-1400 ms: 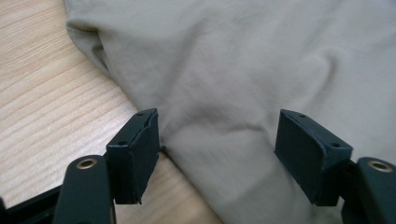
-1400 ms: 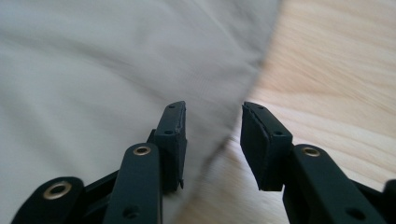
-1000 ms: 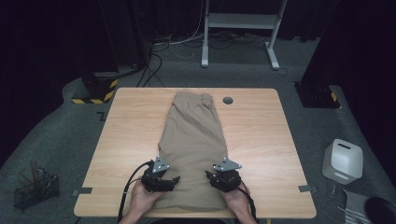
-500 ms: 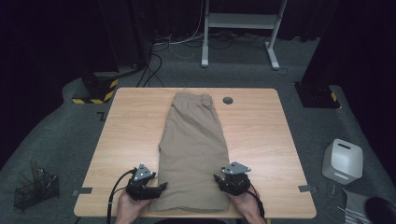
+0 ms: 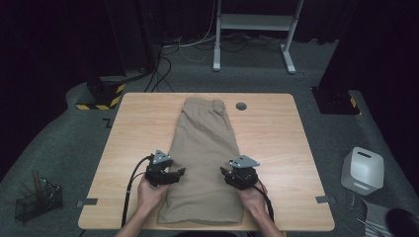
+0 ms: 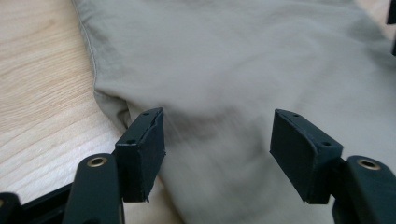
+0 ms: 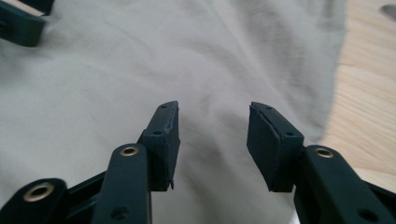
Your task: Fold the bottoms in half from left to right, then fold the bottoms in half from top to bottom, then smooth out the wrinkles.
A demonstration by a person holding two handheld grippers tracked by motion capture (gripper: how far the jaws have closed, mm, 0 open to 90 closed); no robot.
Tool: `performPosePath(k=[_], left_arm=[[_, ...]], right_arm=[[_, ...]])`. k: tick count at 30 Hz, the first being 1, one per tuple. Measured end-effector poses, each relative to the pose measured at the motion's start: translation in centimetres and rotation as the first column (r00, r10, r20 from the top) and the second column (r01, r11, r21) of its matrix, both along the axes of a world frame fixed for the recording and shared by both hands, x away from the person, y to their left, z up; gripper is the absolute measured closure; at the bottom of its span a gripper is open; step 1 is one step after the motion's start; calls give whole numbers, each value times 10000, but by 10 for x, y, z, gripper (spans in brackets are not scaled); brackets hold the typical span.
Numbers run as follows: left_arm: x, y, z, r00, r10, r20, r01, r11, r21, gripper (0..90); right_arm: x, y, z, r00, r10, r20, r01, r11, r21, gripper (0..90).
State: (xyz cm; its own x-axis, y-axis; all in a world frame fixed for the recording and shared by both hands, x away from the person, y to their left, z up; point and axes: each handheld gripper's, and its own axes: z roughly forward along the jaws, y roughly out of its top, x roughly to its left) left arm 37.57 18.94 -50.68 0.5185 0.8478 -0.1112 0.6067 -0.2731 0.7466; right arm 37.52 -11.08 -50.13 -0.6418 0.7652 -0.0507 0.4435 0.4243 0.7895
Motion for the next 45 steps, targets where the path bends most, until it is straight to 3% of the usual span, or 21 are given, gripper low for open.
performPosePath(k=[3, 7, 12, 17, 19, 25, 29, 35, 40, 45], left_arm=[[10, 0, -9, 9995, 297, -137, -298, 9996, -33, 359], [9, -2, -11, 9996, 279, -51, -277, 9991, 327, 359], [7, -2, -6, 9997, 236, 89, -238, 9996, 161, 354], [12, -13, 1, 9998, -129, 118, 129, 9999, -28, 349], [16, -17, 0, 9997, -132, 181, 131, 9999, 26, 349], [27, -23, -8, 9994, -115, -329, 133, 9985, 522, 344], [19, -24, -7, 9992, -301, -282, 328, 9943, 1018, 339], [1, -24, -10, 9986, -527, 67, 515, 9908, 1253, 339], [-6, -25, -10, 9979, -642, -20, 638, 9890, 1334, 338], [-15, -23, -10, 9971, -754, -100, 761, 9905, 1145, 338]], right_arm=[[9, 8, -6, 9992, 19, -387, -26, 9998, -176, 505], [18, 11, -16, 9963, 15, -861, -50, 9992, -396, 493], [18, 7, -14, 9954, -296, -914, 255, 9986, -457, 492], [20, 0, -14, 9929, -656, -992, 618, 9972, -415, 478], [21, -2, -14, 9918, -779, -1009, 743, 9965, -391, 476], [22, -4, -15, 9905, -960, -980, 902, 9940, -627, 492], [20, -6, -16, 9888, -897, -1196, 816, 9941, -712, 490], [10, -12, -18, 9888, -774, -1276, 715, 9962, -502, 489], [1, -15, -17, 9895, -565, -1329, 497, 9973, -541, 485], [-10, -19, -17, 9907, -372, -1312, 310, 9983, -496, 481]])
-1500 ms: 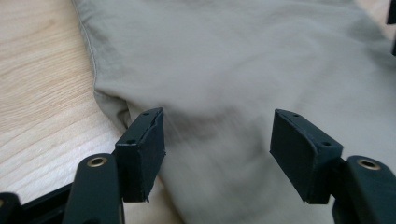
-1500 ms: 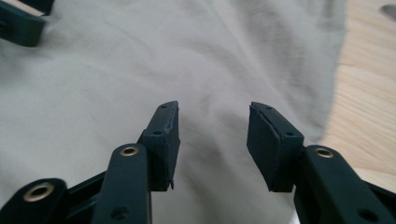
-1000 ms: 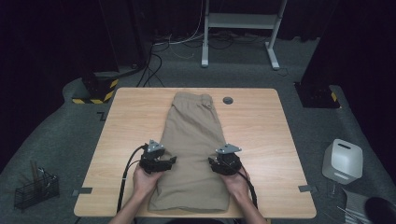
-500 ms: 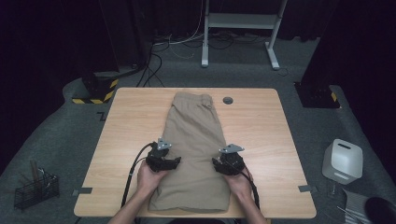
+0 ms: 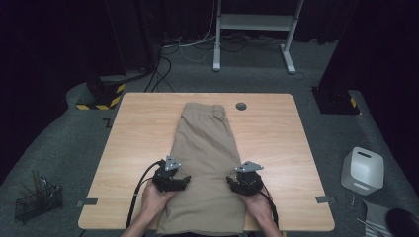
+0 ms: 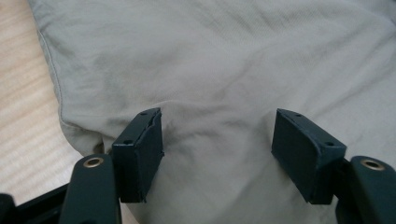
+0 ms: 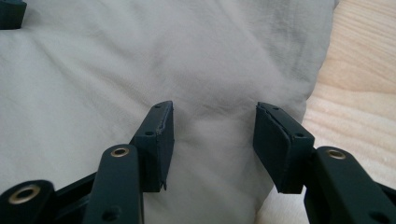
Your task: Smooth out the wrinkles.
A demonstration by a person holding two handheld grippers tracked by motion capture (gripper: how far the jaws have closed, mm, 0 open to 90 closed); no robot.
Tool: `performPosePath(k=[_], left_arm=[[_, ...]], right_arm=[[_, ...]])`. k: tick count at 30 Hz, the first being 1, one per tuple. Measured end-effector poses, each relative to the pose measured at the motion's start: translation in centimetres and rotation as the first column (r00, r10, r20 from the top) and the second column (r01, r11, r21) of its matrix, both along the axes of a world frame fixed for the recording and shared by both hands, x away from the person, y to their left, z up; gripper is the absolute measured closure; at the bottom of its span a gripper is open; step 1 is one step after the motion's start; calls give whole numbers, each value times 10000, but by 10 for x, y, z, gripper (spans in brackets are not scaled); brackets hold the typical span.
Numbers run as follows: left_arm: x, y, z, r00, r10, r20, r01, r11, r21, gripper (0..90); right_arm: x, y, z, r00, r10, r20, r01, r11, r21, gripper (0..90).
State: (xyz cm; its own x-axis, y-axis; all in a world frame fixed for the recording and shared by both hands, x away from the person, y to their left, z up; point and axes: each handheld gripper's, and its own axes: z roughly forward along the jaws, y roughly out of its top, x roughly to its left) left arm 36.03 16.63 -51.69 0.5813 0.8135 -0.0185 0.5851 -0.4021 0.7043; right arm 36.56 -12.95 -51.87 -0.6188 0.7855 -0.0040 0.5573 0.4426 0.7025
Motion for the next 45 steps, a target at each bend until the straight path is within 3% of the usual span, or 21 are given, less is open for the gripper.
performPosePath(k=[9, 13, 14, 16, 18, 20, 24, 30, 31, 35, 39, 42, 45], left_arm=[[-18, 6, -1, 9997, -249, 10, 249, 9993, -266, 339], [-23, 7, 2, 9991, -309, -291, 299, 9990, -337, 341], [-24, 8, 4, 9996, -158, -249, 154, 9998, -152, 337], [-30, 9, 9, 9996, 193, 210, -198, 9995, 231, 334], [-36, 14, 15, 9984, 444, 352, -443, 9990, -48, 337], [-39, 23, 18, 9969, 752, 225, -744, 9967, -321, 335], [-40, 35, 16, 9919, 1191, -444, -1219, 9904, -658, 308], [-37, 33, 2, 9875, 1138, -1092, -1228, 9892, -803, 264], [-37, 31, 2, 9879, 1157, -1031, -1242, 9890, -805, 246], [-33, 26, 1, 9894, 1204, -811, -1241, 9914, -418, 242], [-28, 17, 2, 9905, 1220, -635, -1193, 9919, 446, 229], [-27, 17, 2, 9915, 1151, -605, -1125, 9926, 450, 255], [-28, 16, 2, 9941, 954, -510, -941, 9952, 283, 333]], right_arm=[[-16, -2, 0, 10000, 38, -16, -38, 10000, 19, 479], [-23, -2, 1, 9997, 194, -129, -194, 9998, -17, 478], [-25, -3, 1, 9999, 143, -83, -143, 9999, -45, 479], [-31, -5, 2, 9997, -111, 234, 112, 9999, 1, 487], [-33, -11, 4, 9987, -374, 359, 366, 9990, 248, 486], [-35, -17, 7, 9971, -694, 320, 680, 9967, 436, 467], [-36, -25, 10, 9940, -1085, 119, 1076, 9923, 617, 416], [-31, -20, 5, 9917, -1218, -418, 1241, 9906, 571, 363], [-29, -18, 4, 9911, -1224, -517, 1251, 9907, 542, 359], [-26, -9, 0, 9897, -1410, -261, 1415, 9898, 172, 366], [-23, -3, 0, 9895, -1438, -162, 1437, 9896, -35, 394], [-21, -2, 1, 9910, -1316, -256, 1315, 9913, -68, 430], [-22, -2, 0, 9924, -1229, -76, 1229, 9924, 57, 467]])
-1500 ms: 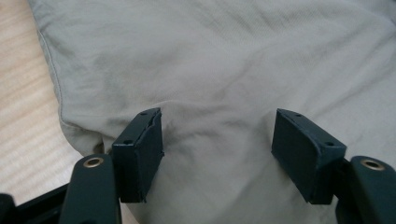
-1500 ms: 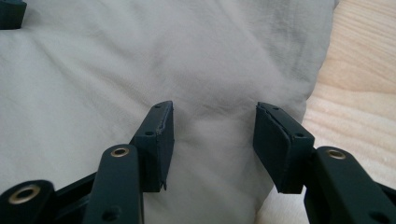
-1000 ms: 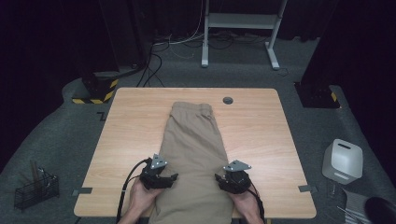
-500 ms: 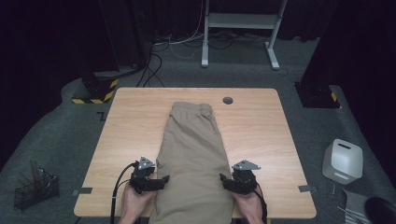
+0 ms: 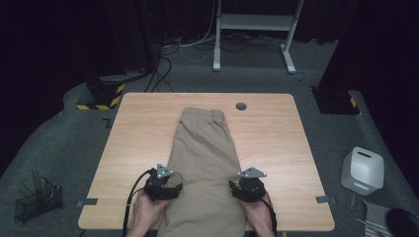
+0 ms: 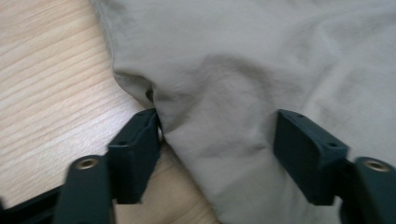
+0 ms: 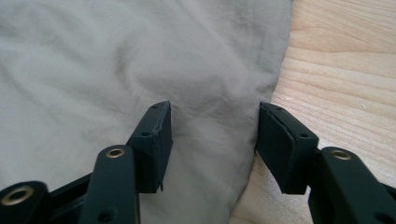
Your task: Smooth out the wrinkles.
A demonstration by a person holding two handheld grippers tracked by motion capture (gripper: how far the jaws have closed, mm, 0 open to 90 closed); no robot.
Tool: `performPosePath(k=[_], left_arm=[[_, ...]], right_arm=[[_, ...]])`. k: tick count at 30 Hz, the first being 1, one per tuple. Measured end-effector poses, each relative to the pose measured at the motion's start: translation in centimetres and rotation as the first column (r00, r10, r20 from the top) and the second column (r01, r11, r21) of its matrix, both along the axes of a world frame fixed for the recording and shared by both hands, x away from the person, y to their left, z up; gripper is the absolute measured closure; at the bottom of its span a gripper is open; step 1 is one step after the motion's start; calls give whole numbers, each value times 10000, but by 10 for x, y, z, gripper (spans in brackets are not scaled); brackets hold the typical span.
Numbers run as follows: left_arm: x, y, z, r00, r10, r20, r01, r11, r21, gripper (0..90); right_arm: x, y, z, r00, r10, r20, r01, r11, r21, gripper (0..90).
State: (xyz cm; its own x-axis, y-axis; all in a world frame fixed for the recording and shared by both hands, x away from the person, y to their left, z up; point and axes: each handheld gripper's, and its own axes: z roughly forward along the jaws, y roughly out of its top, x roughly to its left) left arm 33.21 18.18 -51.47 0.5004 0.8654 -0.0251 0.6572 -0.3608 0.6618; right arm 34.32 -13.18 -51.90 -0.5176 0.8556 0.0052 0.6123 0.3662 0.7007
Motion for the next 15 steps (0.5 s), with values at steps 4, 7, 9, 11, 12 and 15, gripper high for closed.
performPosePath(k=[4, 7, 9, 11, 12, 15], left_arm=[[-1, -2, 0, 9999, -112, 108, 113, 9999, -50, 418], [1, -3, 1, 9996, -270, 84, 270, 9996, -33, 466], [3, -3, 2, 9995, -325, 52, 325, 9994, -78, 502], [5, -4, 2, 9991, -418, 0, 418, 9991, -112, 558], [6, -4, 3, 9988, -491, -79, 490, 9988, -74, 594], [7, -8, 5, 9979, -590, -256, 588, 9982, -72, 673]], right_arm=[[-4, 2, -1, 9999, -27, 130, 26, 10000, 31, 534], [-3, 2, 1, 9999, 125, 7, -125, 9999, 15, 575], [-3, 4, 1, 9997, 224, -5, -224, 9997, 45, 628], [-2, 4, 1, 9993, 366, -4, -366, 9993, 62, 686], [-2, 4, 1, 9988, 496, -28, -496, 9987, 104, 721], [1, 3, 1, 9977, 653, -188, -647, 9974, 306, 794]])
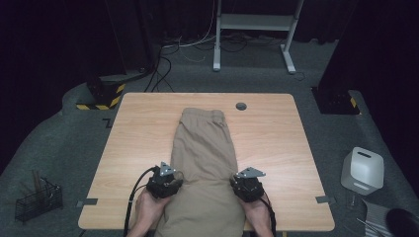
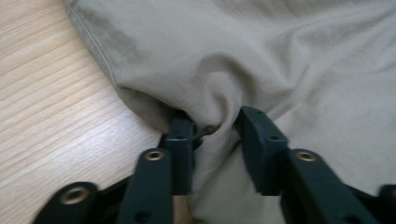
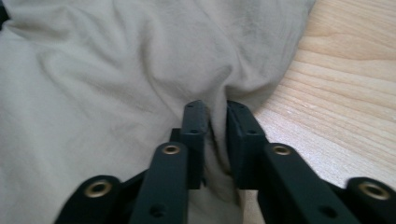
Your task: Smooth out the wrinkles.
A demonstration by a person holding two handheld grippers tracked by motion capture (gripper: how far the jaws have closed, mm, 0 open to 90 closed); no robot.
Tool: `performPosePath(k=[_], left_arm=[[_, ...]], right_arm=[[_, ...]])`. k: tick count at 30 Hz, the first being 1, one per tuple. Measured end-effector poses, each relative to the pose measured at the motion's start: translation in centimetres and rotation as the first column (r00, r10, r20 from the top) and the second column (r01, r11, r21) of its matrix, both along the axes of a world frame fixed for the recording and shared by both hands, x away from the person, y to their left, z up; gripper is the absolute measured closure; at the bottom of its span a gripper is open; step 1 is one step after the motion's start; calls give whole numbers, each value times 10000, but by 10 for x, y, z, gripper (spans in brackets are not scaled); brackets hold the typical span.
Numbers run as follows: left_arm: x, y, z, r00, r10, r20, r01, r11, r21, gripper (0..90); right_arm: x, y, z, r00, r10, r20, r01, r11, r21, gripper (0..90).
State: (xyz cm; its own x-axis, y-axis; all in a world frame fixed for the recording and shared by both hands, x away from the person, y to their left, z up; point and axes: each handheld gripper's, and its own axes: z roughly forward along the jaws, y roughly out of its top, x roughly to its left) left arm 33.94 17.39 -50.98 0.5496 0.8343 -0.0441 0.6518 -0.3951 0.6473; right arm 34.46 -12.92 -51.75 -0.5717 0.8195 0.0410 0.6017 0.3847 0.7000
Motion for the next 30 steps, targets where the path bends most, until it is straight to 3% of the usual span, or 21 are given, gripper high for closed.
performPosePath(k=[5, 14, 26, 30], left_arm=[[1, 0, -1, 9999, -124, -25, 124, 9997, -231, 746], [6, 9, -3, 9989, -363, -308, 334, 9954, -902, 814], [8, 10, -2, 9981, -435, -446, 388, 9942, -1007, 829], [6, 10, -4, 9988, -390, -297, 358, 9940, -1036, 830]], right_arm=[[3, -3, 1, 9994, 156, -305, -149, 9996, 239, 846], [5, -6, 1, 9982, 425, -416, -408, 9983, 415, 869], [6, -7, 0, 9977, 498, -463, -473, 9974, 534, 875], [6, -7, 1, 9978, 473, -470, -451, 9978, 480, 870]])
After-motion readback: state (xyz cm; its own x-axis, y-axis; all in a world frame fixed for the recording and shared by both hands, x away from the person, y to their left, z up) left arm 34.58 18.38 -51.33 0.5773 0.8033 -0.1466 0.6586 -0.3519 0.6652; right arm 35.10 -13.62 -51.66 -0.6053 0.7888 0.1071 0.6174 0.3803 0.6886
